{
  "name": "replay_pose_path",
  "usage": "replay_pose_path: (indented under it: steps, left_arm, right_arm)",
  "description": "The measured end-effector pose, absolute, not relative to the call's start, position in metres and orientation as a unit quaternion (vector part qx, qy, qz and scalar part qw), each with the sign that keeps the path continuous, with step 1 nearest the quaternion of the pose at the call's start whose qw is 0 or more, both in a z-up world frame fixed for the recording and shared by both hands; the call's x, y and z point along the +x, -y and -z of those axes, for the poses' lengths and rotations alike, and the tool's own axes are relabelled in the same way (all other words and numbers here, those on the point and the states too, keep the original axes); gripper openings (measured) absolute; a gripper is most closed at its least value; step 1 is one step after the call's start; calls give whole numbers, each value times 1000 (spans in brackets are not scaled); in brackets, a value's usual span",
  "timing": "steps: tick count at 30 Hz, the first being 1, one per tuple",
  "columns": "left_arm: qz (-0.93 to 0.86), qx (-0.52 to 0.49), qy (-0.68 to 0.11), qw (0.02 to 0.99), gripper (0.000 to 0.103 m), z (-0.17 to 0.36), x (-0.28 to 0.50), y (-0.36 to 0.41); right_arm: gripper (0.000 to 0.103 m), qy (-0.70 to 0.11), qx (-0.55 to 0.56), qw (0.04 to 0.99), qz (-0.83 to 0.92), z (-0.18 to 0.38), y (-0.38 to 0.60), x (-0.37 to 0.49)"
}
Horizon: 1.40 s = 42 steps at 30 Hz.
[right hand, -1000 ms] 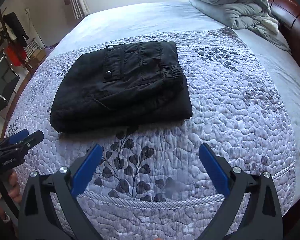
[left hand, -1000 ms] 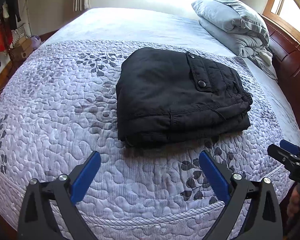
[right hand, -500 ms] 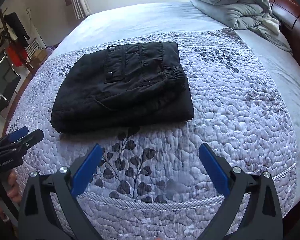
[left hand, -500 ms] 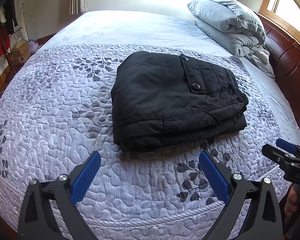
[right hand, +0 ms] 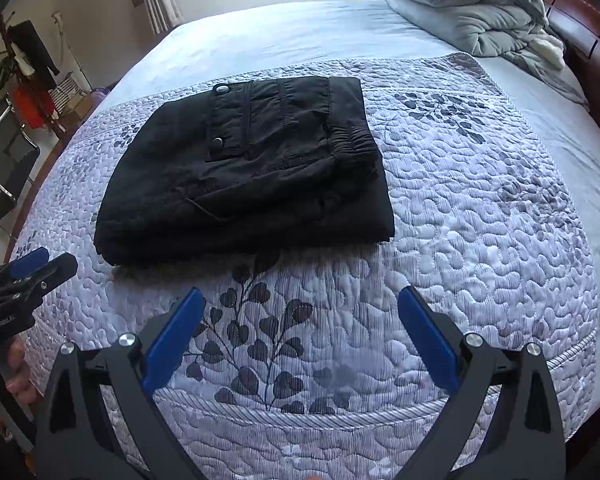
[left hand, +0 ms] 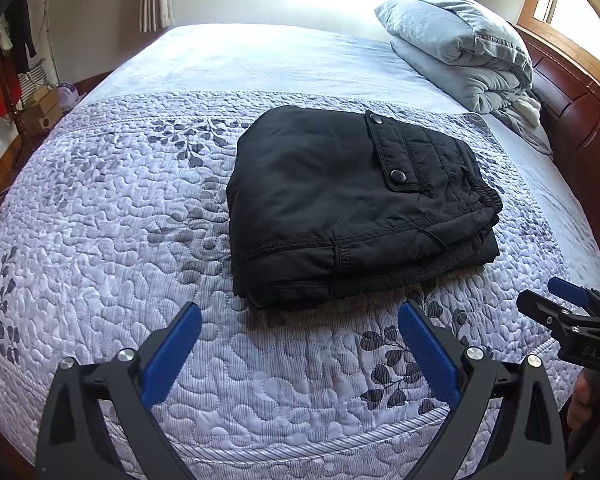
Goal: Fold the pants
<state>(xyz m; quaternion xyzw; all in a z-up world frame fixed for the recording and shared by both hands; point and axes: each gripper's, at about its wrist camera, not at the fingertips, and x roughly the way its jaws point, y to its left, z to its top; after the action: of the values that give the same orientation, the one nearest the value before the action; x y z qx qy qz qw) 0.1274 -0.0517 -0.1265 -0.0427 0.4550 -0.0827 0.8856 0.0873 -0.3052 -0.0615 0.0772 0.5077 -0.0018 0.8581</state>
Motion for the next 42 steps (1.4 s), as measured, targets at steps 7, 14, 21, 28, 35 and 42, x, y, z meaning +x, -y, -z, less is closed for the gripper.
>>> replay_pose_path:
  steps: [7,14,21,28,35,42]
  left_arm:
    - [82,-41,-454,886,99,127,130,53]
    - [81,-38,-453,887,99,128,133,55]
    - [80,-44,-453,887,99,129,133,55]
    - [78,-36,-448,890,99,129,133,55]
    - [80,-15,-448,890,99,126,132,59]
    - [80,-15,-448,891,99,124,131,60]
  right_arm:
    - [97,-509,81,857,3,65,309,90]
    - [97,-510,80,856,4,68,310,91]
    - [97,-513,81,854,7,71,312,91]
    - [97,-514,81,854,9,71,313,92]
    - [98,-512,86,855,11,69,314,91]
    - [98,-509,84,856,11,66,314,91]
